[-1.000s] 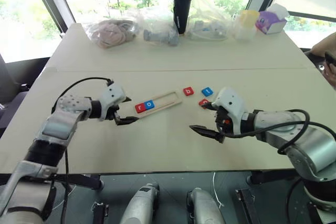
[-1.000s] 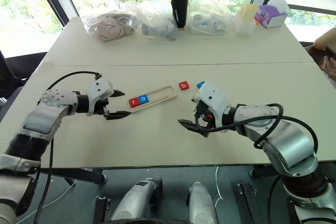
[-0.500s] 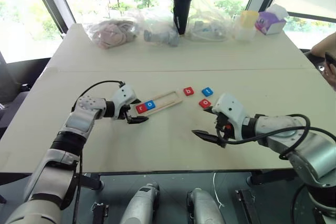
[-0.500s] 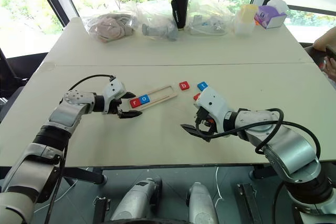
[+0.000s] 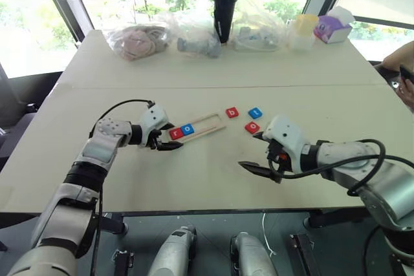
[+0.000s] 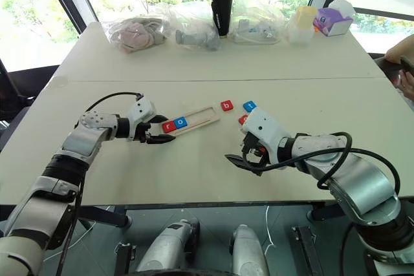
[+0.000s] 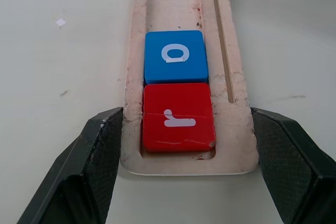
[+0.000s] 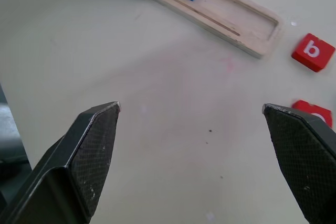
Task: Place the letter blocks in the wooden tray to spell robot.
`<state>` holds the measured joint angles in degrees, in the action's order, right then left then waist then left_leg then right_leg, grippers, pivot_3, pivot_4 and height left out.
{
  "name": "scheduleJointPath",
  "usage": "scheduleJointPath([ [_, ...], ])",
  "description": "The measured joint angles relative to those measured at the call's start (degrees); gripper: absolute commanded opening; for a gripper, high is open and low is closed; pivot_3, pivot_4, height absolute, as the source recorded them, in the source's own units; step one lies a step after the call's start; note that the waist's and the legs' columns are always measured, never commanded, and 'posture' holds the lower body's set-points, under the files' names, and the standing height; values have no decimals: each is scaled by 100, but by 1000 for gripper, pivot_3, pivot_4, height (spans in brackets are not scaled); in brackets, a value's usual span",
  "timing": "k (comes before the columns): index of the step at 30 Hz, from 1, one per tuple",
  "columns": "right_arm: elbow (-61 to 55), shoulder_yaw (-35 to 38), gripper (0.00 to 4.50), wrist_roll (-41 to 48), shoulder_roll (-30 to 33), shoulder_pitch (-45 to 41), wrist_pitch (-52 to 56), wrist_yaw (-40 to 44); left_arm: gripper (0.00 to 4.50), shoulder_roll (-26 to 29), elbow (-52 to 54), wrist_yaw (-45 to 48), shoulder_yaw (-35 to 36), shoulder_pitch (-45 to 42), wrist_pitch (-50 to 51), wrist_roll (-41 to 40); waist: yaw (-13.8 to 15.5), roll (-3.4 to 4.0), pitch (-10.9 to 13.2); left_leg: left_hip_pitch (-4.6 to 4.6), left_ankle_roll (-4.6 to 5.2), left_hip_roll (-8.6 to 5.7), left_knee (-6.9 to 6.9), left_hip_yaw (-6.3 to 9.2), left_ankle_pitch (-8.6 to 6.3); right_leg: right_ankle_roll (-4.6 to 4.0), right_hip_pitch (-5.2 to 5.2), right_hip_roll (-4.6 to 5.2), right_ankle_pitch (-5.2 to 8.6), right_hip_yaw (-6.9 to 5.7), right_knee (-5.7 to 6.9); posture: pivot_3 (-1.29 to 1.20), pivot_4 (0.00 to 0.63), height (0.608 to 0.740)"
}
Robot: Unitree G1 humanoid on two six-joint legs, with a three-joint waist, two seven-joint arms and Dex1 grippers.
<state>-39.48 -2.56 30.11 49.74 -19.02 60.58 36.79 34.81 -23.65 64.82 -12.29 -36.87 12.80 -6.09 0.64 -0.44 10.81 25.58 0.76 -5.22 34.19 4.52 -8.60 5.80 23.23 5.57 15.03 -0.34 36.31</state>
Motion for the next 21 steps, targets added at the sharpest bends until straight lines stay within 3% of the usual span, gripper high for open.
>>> scheduleJointPath([
  [6, 424, 398, 4500, -28, 318, 316, -314, 289, 3157, 1034, 1441, 953, -88, 832, -599, 7, -27, 3, -1, -2, -5, 6, -23, -2, -4, -10, 9, -1, 4, 4, -3, 0, 150, 740],
  [15, 665, 347, 4500, -62, 188, 556, -618, 353, 3157, 939, 1742, 917, -175, 1025, -659, 90, 8, 4, -2, -1, -5, 4, -14, -3, -6, -12, 7, 1, 5, 3, -18, 0, 150, 740],
  [17, 665, 348, 4500, -60, 187, 561, -625, 354, 4204, 937, 1742, 886, -184, 1025, -658, 98, 6, 4, -2, -1, -5, 5, -15, -3, -6, -11, 6, 0, 4, 3, -16, 0, 150, 740],
  [18, 665, 349, 4500, -59, 186, 565, -625, 353, 4438, 937, 1731, 867, -195, 1025, -655, 131, 6, 5, -2, 0, -4, 5, -16, -3, -5, -11, 6, 0, 4, 3, -15, 0, 150, 740],
  [21, 665, 349, 4500, -52, 178, 590, -625, 355, 4438, 932, 1716, 829, -191, 1017, -683, 166, 5, 5, -2, -1, -5, 5, -15, -3, -6, -11, 3, -1, 5, 3, -15, 0, 150, 740],
])
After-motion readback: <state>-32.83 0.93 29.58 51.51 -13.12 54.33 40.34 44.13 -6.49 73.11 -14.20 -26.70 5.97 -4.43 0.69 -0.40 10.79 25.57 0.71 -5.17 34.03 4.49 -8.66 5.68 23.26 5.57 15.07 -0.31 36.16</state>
